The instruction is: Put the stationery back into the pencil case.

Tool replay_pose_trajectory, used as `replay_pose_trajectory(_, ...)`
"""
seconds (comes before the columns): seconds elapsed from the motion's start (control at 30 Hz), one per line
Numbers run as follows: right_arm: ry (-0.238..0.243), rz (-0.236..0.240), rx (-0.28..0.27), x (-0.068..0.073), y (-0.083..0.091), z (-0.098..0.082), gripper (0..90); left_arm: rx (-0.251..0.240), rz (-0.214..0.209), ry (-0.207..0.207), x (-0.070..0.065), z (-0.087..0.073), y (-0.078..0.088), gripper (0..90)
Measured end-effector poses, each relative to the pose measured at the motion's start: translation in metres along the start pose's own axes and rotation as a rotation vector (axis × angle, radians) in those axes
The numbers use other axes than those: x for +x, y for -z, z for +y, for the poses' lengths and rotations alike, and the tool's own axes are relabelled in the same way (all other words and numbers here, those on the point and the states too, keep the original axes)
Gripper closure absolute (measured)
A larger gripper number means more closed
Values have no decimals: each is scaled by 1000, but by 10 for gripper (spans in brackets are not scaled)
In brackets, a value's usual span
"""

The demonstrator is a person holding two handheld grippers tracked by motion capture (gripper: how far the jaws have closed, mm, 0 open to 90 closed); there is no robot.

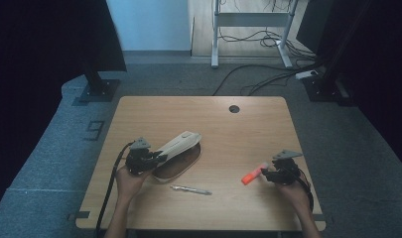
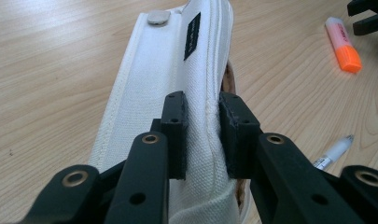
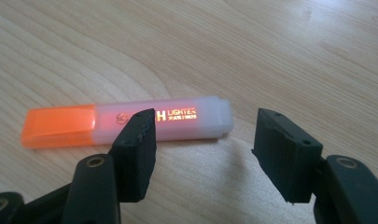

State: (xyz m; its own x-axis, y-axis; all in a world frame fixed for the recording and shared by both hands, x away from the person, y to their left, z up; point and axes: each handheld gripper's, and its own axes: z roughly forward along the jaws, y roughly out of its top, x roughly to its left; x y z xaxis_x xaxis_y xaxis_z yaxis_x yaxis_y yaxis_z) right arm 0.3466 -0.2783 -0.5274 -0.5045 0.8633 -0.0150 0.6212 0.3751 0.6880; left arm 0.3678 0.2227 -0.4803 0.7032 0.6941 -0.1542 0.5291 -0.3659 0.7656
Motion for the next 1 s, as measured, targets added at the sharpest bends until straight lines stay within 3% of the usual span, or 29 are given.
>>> replay_pose_trajectory(0.17, -26, 2, -17, -5, -5, 4, 318, 0, -1, 0, 0, 0, -1, 730)
replay_pose_trajectory(0.37, -22, -22, -25, -10, -15, 16, 265, 1, -3, 0, 0, 0, -1, 730)
replay_pose_trajectory(0.63, -18, -37, 18, -17, -38, 23, 250, 3, -2, -2, 0, 0, -1, 729)
replay_pose_trajectory(1.0, -14, -21, 25, -17, -25, 5, 249, 4, -4, -6, -1, 0, -1, 727)
